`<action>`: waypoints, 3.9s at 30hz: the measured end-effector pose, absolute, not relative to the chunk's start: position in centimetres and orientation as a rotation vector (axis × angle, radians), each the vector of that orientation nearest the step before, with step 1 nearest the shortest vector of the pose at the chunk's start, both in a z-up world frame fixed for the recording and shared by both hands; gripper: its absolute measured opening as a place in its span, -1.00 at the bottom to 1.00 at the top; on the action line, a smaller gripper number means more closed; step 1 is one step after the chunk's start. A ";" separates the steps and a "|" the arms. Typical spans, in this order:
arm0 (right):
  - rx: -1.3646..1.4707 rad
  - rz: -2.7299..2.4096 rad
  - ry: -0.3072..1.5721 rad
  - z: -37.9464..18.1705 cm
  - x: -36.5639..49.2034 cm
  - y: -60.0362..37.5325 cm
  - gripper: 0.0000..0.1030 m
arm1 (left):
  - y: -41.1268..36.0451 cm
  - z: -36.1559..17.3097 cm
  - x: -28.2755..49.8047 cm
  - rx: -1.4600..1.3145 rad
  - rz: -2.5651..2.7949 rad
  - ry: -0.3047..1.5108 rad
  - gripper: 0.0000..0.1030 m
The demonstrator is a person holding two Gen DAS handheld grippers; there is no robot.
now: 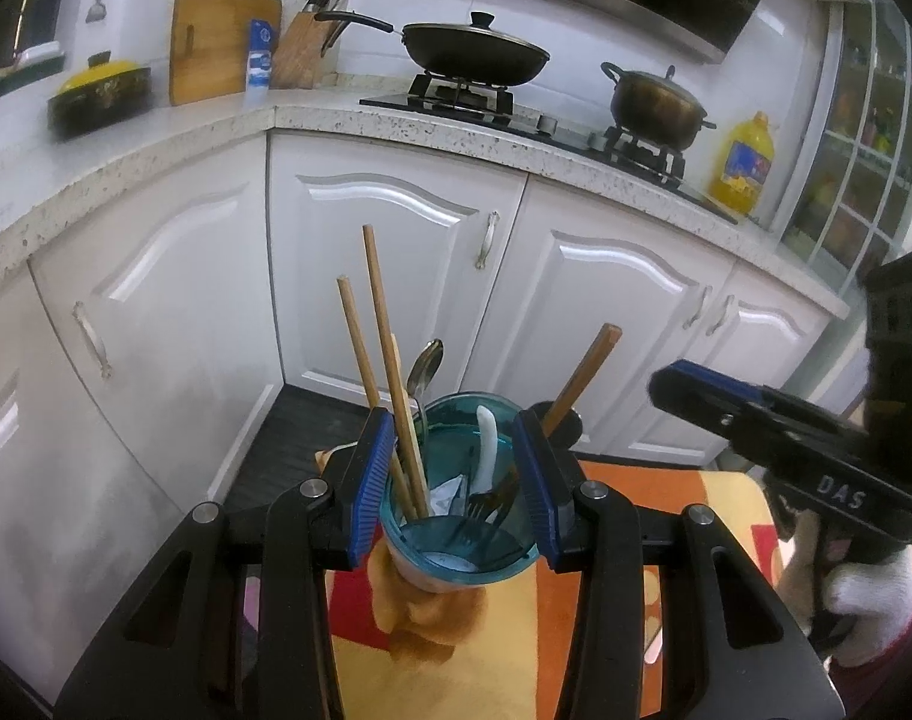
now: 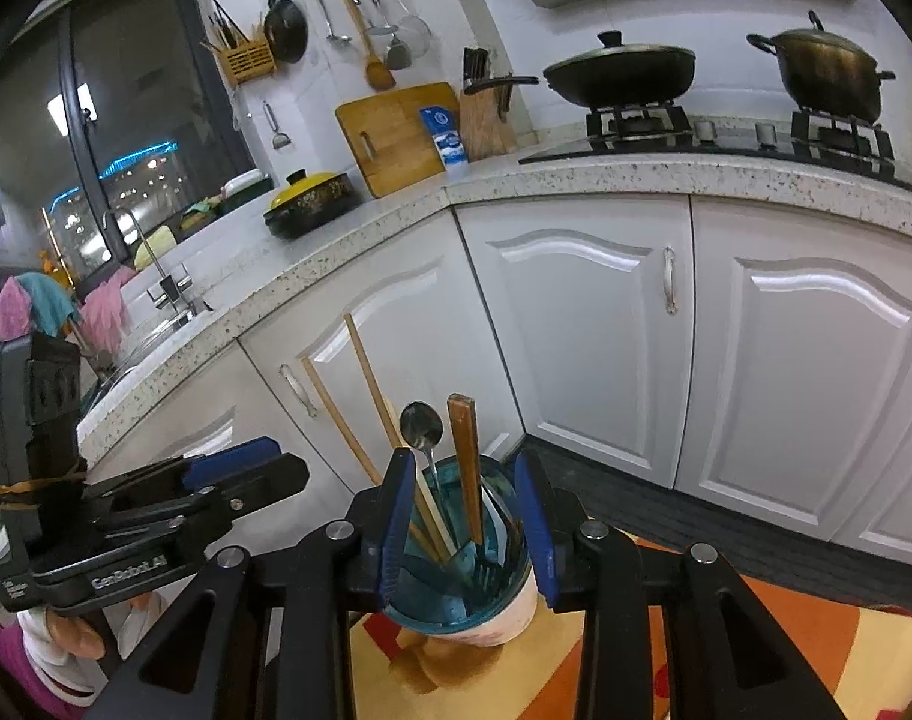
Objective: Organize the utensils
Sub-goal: 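Lower both held utensils into the floral cup and open both grippers, then grasp the last wooden chopstick with the left gripper while the right gripper grasps the metal spoon, then carry the chopstick and spoon up to the floral cup and lower them in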
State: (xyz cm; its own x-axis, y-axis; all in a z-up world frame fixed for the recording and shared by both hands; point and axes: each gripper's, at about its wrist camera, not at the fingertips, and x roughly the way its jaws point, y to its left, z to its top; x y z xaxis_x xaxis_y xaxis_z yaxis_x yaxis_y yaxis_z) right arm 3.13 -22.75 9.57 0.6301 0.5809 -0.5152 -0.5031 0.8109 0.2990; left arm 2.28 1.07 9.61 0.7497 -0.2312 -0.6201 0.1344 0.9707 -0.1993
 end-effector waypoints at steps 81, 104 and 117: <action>0.243 0.445 0.870 -5.6 -2.7 -41.5 -0.94 | -17.1 -2.8 4.7 -0.104 -0.524 1.067 -0.90; 0.067 0.499 0.694 4.5 -5.9 -35.5 -0.94 | -6.9 7.8 -2.4 -0.147 -0.480 0.822 -0.90; 0.029 0.571 0.618 8.6 -5.2 -30.2 -0.94 | -1.0 12.3 -2.0 -0.160 -0.393 0.704 -0.90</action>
